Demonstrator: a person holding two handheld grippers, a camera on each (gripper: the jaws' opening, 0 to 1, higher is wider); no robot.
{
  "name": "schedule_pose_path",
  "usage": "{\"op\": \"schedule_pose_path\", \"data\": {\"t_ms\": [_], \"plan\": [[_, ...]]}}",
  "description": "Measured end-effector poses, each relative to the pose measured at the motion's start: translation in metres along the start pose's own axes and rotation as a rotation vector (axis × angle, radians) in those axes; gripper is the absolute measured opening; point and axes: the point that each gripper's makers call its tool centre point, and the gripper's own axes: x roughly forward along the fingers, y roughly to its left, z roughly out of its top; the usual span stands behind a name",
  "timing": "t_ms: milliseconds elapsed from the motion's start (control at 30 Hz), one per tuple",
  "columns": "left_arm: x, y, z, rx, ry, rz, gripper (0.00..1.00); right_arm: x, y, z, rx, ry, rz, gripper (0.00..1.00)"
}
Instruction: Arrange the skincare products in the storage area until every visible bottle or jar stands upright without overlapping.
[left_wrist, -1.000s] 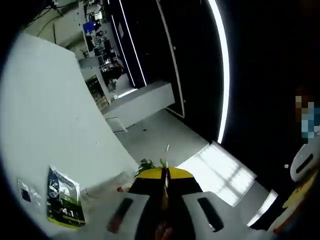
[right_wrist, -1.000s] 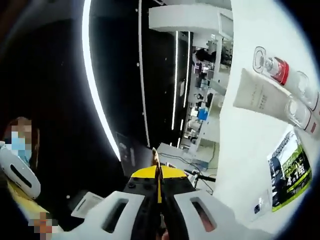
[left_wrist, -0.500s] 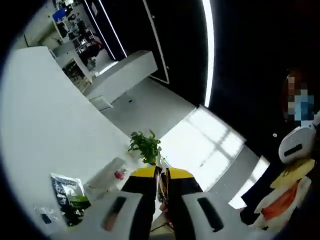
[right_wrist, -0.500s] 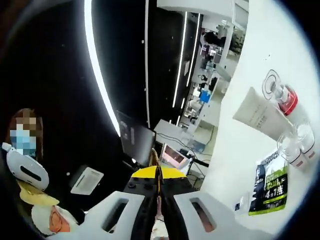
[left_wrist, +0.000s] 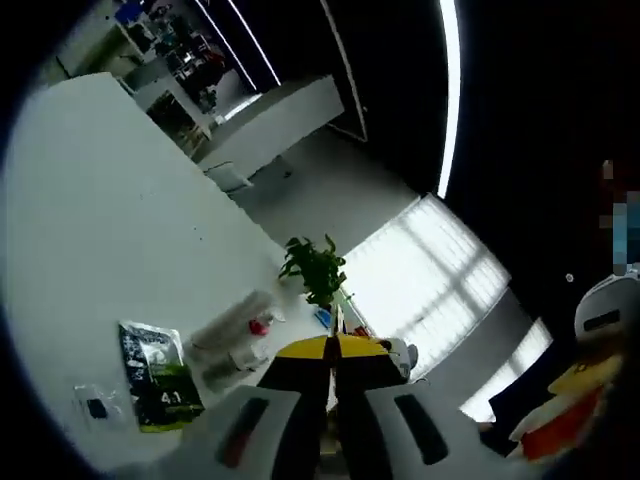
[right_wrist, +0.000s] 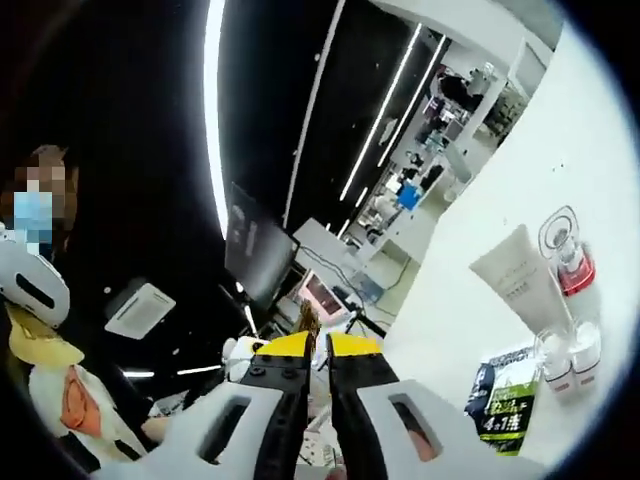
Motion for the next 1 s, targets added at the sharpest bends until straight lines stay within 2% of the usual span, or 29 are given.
{"op": "schedule_pose_path", "data": {"t_ms": [67, 100, 133, 233, 333, 400, 467, 600, 700, 767, 833, 900, 933, 1000], "plan": [[-0.004, 0.007, 0.001, -0.036, -0.069, 0.012, 0.0, 0.004, 0.002, -0.004, -0.016, 0.007, -0.008, 0.31], [-0.005, 0.008, -0.001, -0.043, -0.076, 0.012, 0.0, 0.004, 0.0, -0.005, -0.021, 0.008, -0.011, 0.32], [-0.006, 0.01, -0.004, -0.057, -0.075, 0.024, 0.0, 0.005, 0.001, -0.005, -0.028, 0.006, -0.01, 0.31], [-0.011, 0.014, -0.005, -0.084, -0.125, 0.032, 0.0, 0.009, 0.004, -0.006, -0.023, -0.012, -0.016, 0.28], [-0.014, 0.011, -0.003, -0.115, -0.172, 0.023, 0.0, 0.012, -0.003, -0.004, 0.0, -0.041, -0.055, 0.19], [-0.015, 0.01, -0.005, -0.104, -0.172, 0.027, 0.0, 0.014, -0.007, 0.0, 0.009, -0.05, -0.063, 0.14], [-0.015, 0.011, -0.007, -0.093, -0.165, 0.038, 0.0, 0.017, -0.009, 0.004, 0.024, -0.044, -0.059, 0.13], [-0.017, 0.011, -0.008, -0.083, -0.168, 0.039, 0.0, 0.021, -0.006, 0.008, 0.006, -0.028, -0.056, 0.03], [-0.018, 0.011, -0.006, -0.077, -0.175, 0.042, 0.0, 0.022, -0.003, 0.007, 0.0, -0.015, -0.063, 0.01], [-0.018, 0.008, -0.005, -0.074, -0.181, 0.035, 0.0, 0.023, 0.0, 0.008, -0.036, -0.006, -0.077, 0.01], [-0.02, 0.005, -0.002, -0.08, -0.187, 0.028, 0.0, 0.025, 0.008, 0.011, -0.12, 0.001, -0.071, 0.01], [-0.021, 0.002, 0.001, -0.078, -0.194, 0.02, 0.0, 0.029, 0.014, 0.012, -0.153, 0.022, -0.08, 0.01], [-0.022, 0.0, 0.005, -0.039, -0.211, 0.027, 0.0, 0.031, 0.015, 0.012, -0.166, 0.032, -0.082, 0.01], [-0.024, -0.001, 0.007, 0.047, -0.188, 0.043, 0.0, 0.035, 0.019, 0.013, -0.179, 0.047, -0.09, 0.01]]}}
